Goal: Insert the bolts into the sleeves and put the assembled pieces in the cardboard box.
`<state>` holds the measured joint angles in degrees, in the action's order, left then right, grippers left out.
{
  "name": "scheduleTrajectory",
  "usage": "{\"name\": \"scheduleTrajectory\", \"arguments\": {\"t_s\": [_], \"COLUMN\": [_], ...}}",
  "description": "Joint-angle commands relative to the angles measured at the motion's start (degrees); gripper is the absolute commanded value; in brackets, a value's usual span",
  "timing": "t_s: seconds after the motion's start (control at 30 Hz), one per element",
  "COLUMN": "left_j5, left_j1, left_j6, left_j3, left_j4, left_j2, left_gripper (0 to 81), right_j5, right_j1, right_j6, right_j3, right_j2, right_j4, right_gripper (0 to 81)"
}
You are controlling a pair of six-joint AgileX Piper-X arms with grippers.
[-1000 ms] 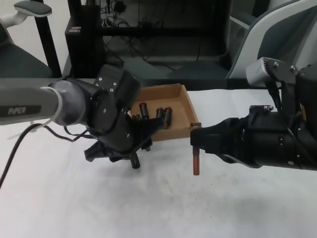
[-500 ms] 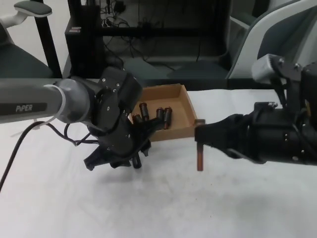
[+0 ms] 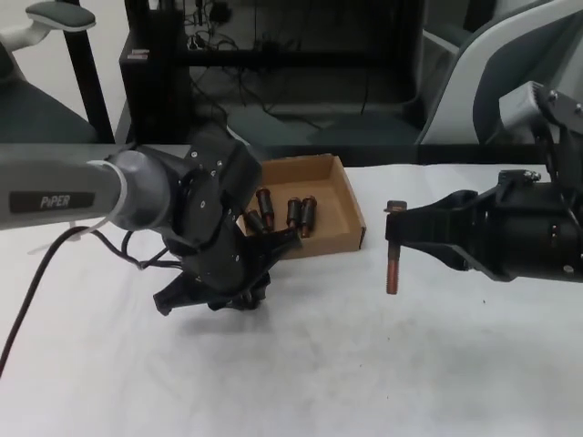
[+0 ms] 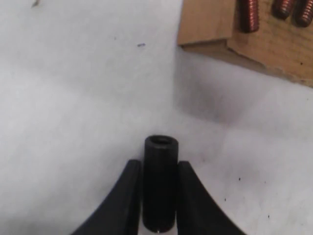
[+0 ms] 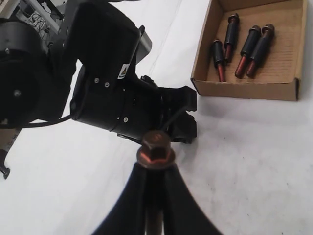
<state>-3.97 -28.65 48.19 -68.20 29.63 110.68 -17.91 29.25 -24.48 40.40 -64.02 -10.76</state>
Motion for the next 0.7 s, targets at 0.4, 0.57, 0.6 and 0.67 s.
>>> {"name": "scheduleTrajectory", "arguments": {"t_s": [0.4, 0.57, 0.6, 0.67], "left_j5": [-1.72, -2.79, -2.59, -2.48], "left_j1": [-0.02, -0.02, -0.02, -0.02], "left_j6": [-1.07, -8.41, -10.23, -15.88], "left_j3": [-0.24, -0.24, -0.24, 0.00], "left_j4": [0.15, 0.69, 1.01, 1.54], "left_j2": [2.38, 1.11, 0.67, -0.87], "left_gripper": [1.7, 1.7, 1.7, 1.7], "right_j5": [-0.92, -0.92, -0.92, -0.92], "right_j1": [-0.27, -0.27, -0.27, -0.27], "right_j6": [0.45, 0.45, 0.45, 0.45], "right_j3": [0.39, 0.39, 0.39, 0.39], "right_j2": [0.09, 0.09, 0.09, 0.09], "right_j4": [1.23, 1.23, 1.23, 1.23], "right_gripper": [0.4, 0.4, 0.4, 0.4]}}
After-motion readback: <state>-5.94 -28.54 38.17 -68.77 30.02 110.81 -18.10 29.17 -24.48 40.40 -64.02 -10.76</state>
